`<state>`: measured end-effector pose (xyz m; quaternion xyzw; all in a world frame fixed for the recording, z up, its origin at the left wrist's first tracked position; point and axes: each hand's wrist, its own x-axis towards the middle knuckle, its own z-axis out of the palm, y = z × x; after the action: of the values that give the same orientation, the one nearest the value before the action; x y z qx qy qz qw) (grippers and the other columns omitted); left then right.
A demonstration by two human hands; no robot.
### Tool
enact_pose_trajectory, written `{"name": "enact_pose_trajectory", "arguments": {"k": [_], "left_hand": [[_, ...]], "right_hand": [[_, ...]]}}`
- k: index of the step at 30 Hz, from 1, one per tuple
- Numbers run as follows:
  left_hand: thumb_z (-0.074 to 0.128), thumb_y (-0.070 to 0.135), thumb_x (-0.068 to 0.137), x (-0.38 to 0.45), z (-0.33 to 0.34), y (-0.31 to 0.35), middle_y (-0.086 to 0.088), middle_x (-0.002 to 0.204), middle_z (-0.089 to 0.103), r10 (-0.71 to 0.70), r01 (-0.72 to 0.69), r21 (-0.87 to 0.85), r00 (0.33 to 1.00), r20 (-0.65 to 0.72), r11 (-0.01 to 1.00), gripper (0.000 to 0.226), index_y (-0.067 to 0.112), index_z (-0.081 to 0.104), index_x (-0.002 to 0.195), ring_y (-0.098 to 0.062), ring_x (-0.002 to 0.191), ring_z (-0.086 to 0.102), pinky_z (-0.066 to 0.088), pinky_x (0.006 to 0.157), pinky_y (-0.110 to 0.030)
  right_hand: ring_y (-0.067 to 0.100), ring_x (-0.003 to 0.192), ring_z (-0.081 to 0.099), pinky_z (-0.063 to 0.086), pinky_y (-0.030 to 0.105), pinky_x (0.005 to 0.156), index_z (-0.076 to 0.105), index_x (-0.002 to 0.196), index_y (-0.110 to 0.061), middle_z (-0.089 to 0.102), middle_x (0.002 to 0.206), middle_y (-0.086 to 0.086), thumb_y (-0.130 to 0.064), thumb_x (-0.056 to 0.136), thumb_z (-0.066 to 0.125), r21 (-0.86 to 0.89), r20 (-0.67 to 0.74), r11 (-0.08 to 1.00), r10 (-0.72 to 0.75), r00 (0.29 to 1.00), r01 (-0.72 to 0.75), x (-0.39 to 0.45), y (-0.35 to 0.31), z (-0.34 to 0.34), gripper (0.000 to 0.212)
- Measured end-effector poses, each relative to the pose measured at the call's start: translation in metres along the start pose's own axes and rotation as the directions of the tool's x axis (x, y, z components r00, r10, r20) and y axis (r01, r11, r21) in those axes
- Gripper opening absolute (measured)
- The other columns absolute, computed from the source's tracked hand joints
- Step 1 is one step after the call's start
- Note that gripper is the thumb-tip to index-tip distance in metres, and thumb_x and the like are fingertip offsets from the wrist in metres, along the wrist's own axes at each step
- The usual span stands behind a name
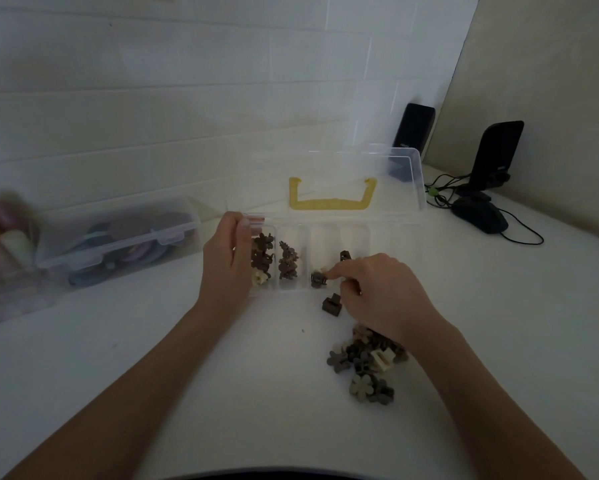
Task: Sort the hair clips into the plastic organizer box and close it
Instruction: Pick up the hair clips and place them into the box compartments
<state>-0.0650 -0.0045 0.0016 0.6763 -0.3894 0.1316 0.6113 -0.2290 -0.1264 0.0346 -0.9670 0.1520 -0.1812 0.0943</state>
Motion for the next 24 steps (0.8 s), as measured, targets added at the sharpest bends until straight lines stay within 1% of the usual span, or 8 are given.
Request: {"name": "enact_pose_trajectory", "arguments": {"k": [7,11,13,16,19,21,23,24], "left_hand": [[0.034,0.011,0.102,0.001,0.001,-0.003,0.012,0.076,0.057,-0.015,0.015,-0.007,1.000,0.006,1.000,0.023,0.005,0.053,0.091,0.009,0.067,0.054,0.038,0.059,-0.005],[0.033,0.014,0.102,0.001,0.000,-0.004,0.007,0.078,0.058,-0.022,0.022,0.003,1.000,0.010,1.000,0.024,0.006,0.053,0.092,0.010,0.069,0.054,0.039,0.060,-0.006],[0.033,0.016,0.101,0.001,0.000,-0.005,0.006,0.074,0.056,-0.021,0.021,0.012,1.000,0.007,1.000,0.025,0.004,0.053,0.092,0.006,0.065,0.052,0.038,0.058,-0.007],[0.033,0.014,0.102,0.001,0.000,-0.004,-0.002,0.067,0.051,-0.031,0.031,0.013,0.999,0.005,0.999,0.027,-0.001,0.052,0.089,-0.002,0.059,0.046,0.035,0.054,-0.010],[0.034,0.011,0.102,0.001,0.000,-0.003,0.001,0.068,0.051,-0.047,0.047,0.004,0.999,0.006,0.999,0.025,-0.001,0.051,0.089,0.004,0.058,0.048,0.036,0.053,-0.009],[0.034,0.011,0.102,0.002,0.000,-0.002,0.007,0.068,0.050,-0.047,0.047,0.002,0.999,0.006,0.999,0.022,0.006,0.050,0.088,0.006,0.059,0.049,0.036,0.055,-0.008],[0.034,0.012,0.102,0.003,0.000,-0.002,0.012,0.070,0.051,-0.053,0.053,-0.001,0.999,0.004,0.999,0.021,0.011,0.050,0.089,0.008,0.060,0.050,0.037,0.057,-0.007],[0.034,0.012,0.102,0.004,0.001,-0.002,0.013,0.071,0.052,-0.064,0.064,0.000,0.998,0.002,0.998,0.021,0.011,0.051,0.089,0.010,0.062,0.051,0.037,0.058,-0.006]], "right_hand": [[0.011,0.057,0.049,0.042,0.023,0.054,0.067,0.115,-0.025,0.071,0.081,0.001,-0.005,0.085,0.045,0.022,0.024,0.998,-0.065,0.998,0.065,-0.001,0.003,-0.003,0.042],[-0.002,0.048,0.040,0.046,0.022,0.052,0.076,0.081,-0.016,0.064,0.064,-0.008,-0.006,0.076,0.047,0.129,-0.122,0.987,-0.080,0.989,0.095,-0.002,0.006,-0.006,0.032],[-0.001,0.040,0.038,0.042,0.021,0.049,0.074,0.070,-0.015,0.056,0.054,-0.014,-0.010,0.072,0.045,0.131,-0.105,0.988,-0.071,0.992,0.085,-0.002,0.007,-0.009,0.030],[0.003,0.041,0.041,0.035,0.016,0.049,0.075,0.080,-0.023,0.060,0.058,-0.013,-0.009,0.077,0.048,0.053,0.061,0.997,-0.053,0.997,0.050,-0.003,0.003,-0.010,0.031],[0.005,0.062,0.058,0.049,0.022,0.063,0.073,0.095,-0.032,0.071,0.082,-0.015,-0.020,0.082,0.048,0.004,0.156,0.998,-0.055,0.986,0.055,-0.003,0.000,-0.009,0.031],[0.003,0.061,0.057,0.050,0.022,0.066,0.071,0.100,-0.037,0.065,0.068,-0.022,-0.029,0.084,0.049,-0.026,0.158,0.998,-0.053,0.986,0.058,-0.003,-0.002,-0.011,0.029],[-0.003,0.048,0.041,0.039,0.015,0.056,0.070,0.104,-0.038,0.047,0.052,-0.025,-0.034,0.085,0.052,-0.045,0.134,0.996,-0.065,0.989,0.072,-0.004,-0.003,-0.012,0.026],[-0.004,0.046,0.037,0.032,0.012,0.054,0.069,0.107,-0.038,0.053,0.055,-0.024,-0.037,0.086,0.053,-0.053,0.127,0.995,-0.078,0.989,0.086,-0.005,-0.004,-0.012,0.026]]}}
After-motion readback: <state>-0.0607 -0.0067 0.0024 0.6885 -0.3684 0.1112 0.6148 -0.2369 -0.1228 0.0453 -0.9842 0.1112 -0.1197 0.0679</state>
